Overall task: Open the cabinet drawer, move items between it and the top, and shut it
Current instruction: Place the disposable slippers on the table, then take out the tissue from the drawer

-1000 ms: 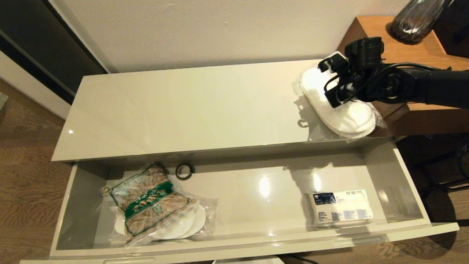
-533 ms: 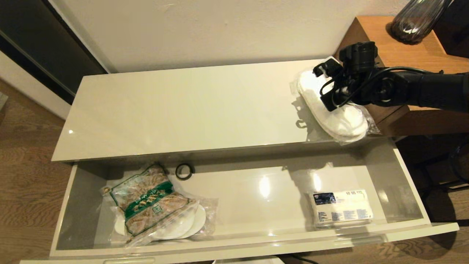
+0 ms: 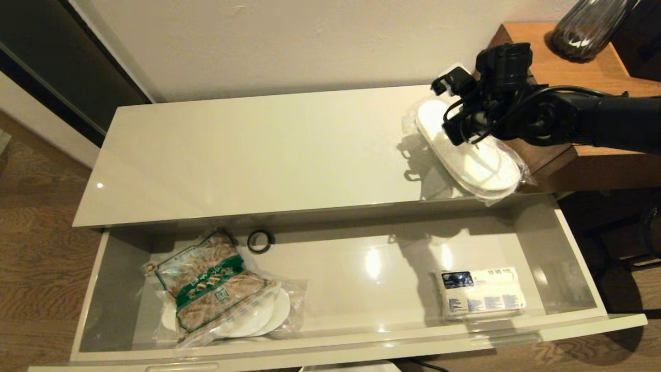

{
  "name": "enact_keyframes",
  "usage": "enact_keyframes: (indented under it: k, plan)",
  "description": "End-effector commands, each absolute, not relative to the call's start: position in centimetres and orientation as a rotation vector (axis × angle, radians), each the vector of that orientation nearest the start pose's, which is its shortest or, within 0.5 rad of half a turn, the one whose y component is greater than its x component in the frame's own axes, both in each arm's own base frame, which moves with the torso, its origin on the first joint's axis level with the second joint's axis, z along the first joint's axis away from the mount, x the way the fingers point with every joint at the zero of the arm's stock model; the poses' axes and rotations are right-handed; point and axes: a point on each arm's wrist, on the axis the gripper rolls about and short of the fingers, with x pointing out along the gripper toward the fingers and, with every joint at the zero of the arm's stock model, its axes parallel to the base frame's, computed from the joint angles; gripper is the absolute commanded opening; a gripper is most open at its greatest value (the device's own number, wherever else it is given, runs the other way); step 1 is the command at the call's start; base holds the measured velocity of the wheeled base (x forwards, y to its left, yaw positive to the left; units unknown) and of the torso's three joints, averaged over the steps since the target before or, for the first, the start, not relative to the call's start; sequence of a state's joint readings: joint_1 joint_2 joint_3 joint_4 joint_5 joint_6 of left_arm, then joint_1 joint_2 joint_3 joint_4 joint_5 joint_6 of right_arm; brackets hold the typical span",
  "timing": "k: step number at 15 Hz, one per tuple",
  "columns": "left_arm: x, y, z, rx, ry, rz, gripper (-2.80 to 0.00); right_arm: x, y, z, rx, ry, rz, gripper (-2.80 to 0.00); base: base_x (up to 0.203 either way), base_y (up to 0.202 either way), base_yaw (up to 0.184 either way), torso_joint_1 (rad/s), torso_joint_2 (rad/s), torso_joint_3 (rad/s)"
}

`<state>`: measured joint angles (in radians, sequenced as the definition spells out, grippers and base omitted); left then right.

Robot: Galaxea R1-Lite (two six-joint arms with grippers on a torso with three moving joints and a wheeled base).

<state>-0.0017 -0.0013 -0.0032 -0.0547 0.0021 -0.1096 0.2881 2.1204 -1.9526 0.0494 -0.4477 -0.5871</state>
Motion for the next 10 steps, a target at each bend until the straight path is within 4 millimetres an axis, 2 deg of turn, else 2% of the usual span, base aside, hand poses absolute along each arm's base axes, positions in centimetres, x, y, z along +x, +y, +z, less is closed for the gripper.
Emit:
enact_keyframes:
  k: [1,3,5,7,9,10]
  plan:
    - [-2.3,0.0,8.2,-0.111,-0.058,-0.002,-2.80,40.5,12.2,30.2,-0.658,0.197,-0.081,0.00,0.000,0.000,0.000,0.000,0.00,0.000]
    - [-2.3,0.0,8.2,-0.111,-0.058,-0.003,-2.80,38.0,12.7,32.0,-0.667,0.180,-0.037,0.00,0.000,0.000,0.000,0.000,0.00,0.000]
    - [-2.3,0.0,8.2,-0.111,-0.058,-0.003,-2.80,34.9,13.4,32.7,-0.693,0.219,0.032,0.00,0.000,0.000,0.000,0.000,0.00,0.000]
    - [-2.3,0.0,8.2,-0.111,-0.058,-0.002,-2.80,32.4,14.1,31.3,-0.737,0.298,0.108,0.00,0.000,0.000,0.000,0.000,0.00,0.000]
    - [-2.3,0.0,8.2,-0.111,-0.058,-0.003,-2.80,30.2,14.3,29.0,-0.787,0.384,0.171,0.00,0.000,0.000,0.000,0.000,0.00,0.000]
    - [-2.3,0.0,8.2,-0.111,-0.058,-0.002,-2.80,29.0,14.2,28.3,-0.807,0.410,0.194,-2.80,0.000,0.000,0.000,0.000,0.00,0.000]
